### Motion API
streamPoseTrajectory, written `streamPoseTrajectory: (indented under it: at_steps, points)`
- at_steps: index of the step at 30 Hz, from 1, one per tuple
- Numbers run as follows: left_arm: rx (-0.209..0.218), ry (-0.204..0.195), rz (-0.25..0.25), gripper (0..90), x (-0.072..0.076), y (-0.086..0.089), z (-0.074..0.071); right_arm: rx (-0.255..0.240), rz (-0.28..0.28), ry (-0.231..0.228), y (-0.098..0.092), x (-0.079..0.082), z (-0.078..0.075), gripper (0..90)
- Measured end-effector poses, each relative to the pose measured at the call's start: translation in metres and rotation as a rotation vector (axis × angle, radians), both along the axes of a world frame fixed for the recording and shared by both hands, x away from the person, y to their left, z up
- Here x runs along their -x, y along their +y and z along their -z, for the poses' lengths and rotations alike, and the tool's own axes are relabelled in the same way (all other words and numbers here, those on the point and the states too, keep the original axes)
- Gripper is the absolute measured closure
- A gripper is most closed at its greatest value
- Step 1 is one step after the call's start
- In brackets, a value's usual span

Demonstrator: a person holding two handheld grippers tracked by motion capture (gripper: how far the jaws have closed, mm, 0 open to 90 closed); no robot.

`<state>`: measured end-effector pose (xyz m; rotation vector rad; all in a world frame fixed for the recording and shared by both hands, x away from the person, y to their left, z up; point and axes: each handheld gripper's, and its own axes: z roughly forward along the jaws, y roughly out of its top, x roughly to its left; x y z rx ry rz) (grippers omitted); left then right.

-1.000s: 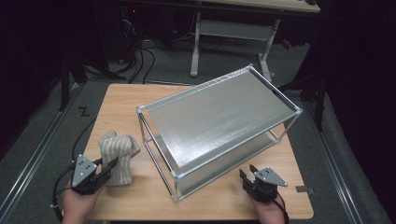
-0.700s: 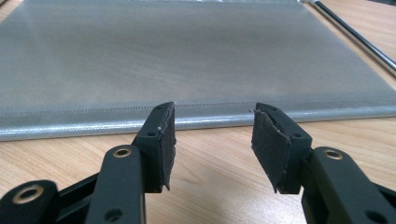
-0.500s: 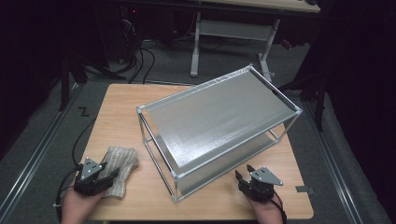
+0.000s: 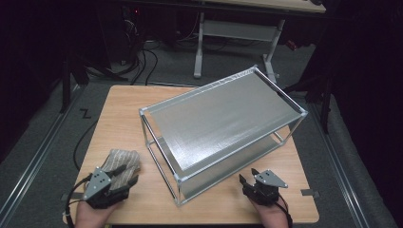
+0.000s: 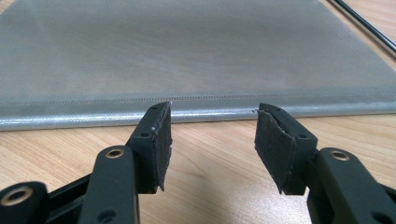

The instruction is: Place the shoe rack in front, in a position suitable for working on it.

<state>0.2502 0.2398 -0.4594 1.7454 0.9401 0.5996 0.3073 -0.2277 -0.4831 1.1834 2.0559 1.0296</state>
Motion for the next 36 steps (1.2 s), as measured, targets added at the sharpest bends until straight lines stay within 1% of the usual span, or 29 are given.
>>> streamPoseTrajectory:
  at_steps: [1, 4, 7, 8, 9, 10, 11, 12, 13, 15, 16, 17, 18, 19, 20, 22, 23, 24, 25, 28, 31, 34, 36]
  points:
    - [0.015, 0.003, 0.026, 43.3, 0.002, -0.006, 0.001, -0.001, 0.000, 0.004, 0.000, 0.000, 0.000, 46.0]
    - [0.024, -0.015, 0.116, 43.9, 0.012, -0.028, 0.000, 0.005, -0.010, -0.001, 0.001, 0.000, 0.000, 46.5]
    - [0.002, -0.038, 0.204, 44.4, 0.023, -0.051, -0.001, 0.007, -0.008, 0.010, 0.001, 0.000, 0.001, 48.3]
    - [0.040, -0.034, 0.213, 44.6, 0.026, -0.062, 0.000, 0.009, -0.007, 0.017, 0.002, 0.000, 0.001, 48.8]
    - [0.040, -0.034, 0.213, 45.2, 0.026, -0.062, 0.000, 0.014, -0.010, 0.021, 0.003, -0.001, 0.002, 49.6]
    - [-0.013, -0.044, 0.253, 45.2, 0.027, -0.068, -0.002, 0.014, -0.010, 0.021, 0.003, -0.001, 0.002, 49.6]
    - [-0.010, -0.050, 0.295, 47.5, 0.029, -0.082, -0.002, 0.022, -0.011, 0.042, 0.005, -0.003, 0.004, 52.2]
    - [-0.019, -0.054, 0.307, 48.7, 0.029, -0.087, -0.002, 0.022, -0.010, 0.057, 0.007, -0.003, 0.005, 52.9]
    - [-0.027, -0.057, 0.313, 50.0, 0.029, -0.093, -0.001, 0.030, -0.013, 0.062, 0.008, -0.004, 0.006, 53.6]
    - [-0.014, -0.051, 0.321, 54.6, 0.027, -0.102, 0.000, 0.032, -0.017, 0.083, 0.011, -0.007, 0.007, 55.6]
    - [-0.001, -0.044, 0.317, 57.5, 0.026, -0.107, 0.001, 0.031, -0.016, 0.097, 0.013, -0.009, 0.009, 56.7]
    - [0.004, -0.047, 0.314, 62.1, 0.025, -0.110, 0.001, 0.036, -0.018, 0.111, 0.016, -0.011, 0.010, 57.5]
    - [-0.007, -0.059, 0.300, 65.6, 0.025, -0.112, 0.002, 0.038, -0.019, 0.117, 0.018, -0.011, 0.011, 58.2]
    - [-0.006, -0.064, 0.293, 70.5, 0.025, -0.114, 0.002, 0.049, -0.019, 0.119, 0.021, -0.013, 0.011, 59.5]
    - [-0.007, -0.066, 0.286, 73.4, 0.026, -0.115, 0.002, 0.053, -0.014, 0.121, 0.023, -0.013, 0.011, 60.0]
    - [-0.017, -0.076, 0.270, 77.9, 0.027, -0.115, 0.002, 0.072, -0.014, 0.121, 0.027, -0.016, 0.011, 61.3]
    - [-0.019, -0.076, 0.271, 79.3, 0.027, -0.115, 0.002, 0.089, -0.007, 0.126, 0.030, -0.018, 0.012, 62.5]
    - [-0.010, -0.073, 0.267, 79.5, 0.028, -0.116, 0.002, 0.100, 0.003, 0.133, 0.032, -0.019, 0.013, 62.8]
    - [-0.014, -0.074, 0.265, 79.8, 0.029, -0.116, 0.002, 0.113, 0.009, 0.142, 0.033, -0.022, 0.014, 63.1]
    - [-0.013, -0.068, 0.270, 80.0, 0.029, -0.118, 0.002, 0.116, 0.016, 0.149, 0.034, -0.024, 0.013, 62.8]
    - [-0.010, -0.065, 0.281, 80.2, 0.026, -0.123, 0.001, 0.126, 0.028, 0.144, 0.035, -0.030, 0.013, 61.9]
    - [-0.016, -0.068, 0.296, 80.2, 0.022, -0.132, 0.001, 0.131, 0.050, 0.145, 0.032, -0.037, 0.013, 61.2]
    - [-0.014, -0.068, 0.304, 80.2, 0.020, -0.139, 0.001, 0.122, 0.067, 0.152, 0.031, -0.044, 0.013, 61.3]
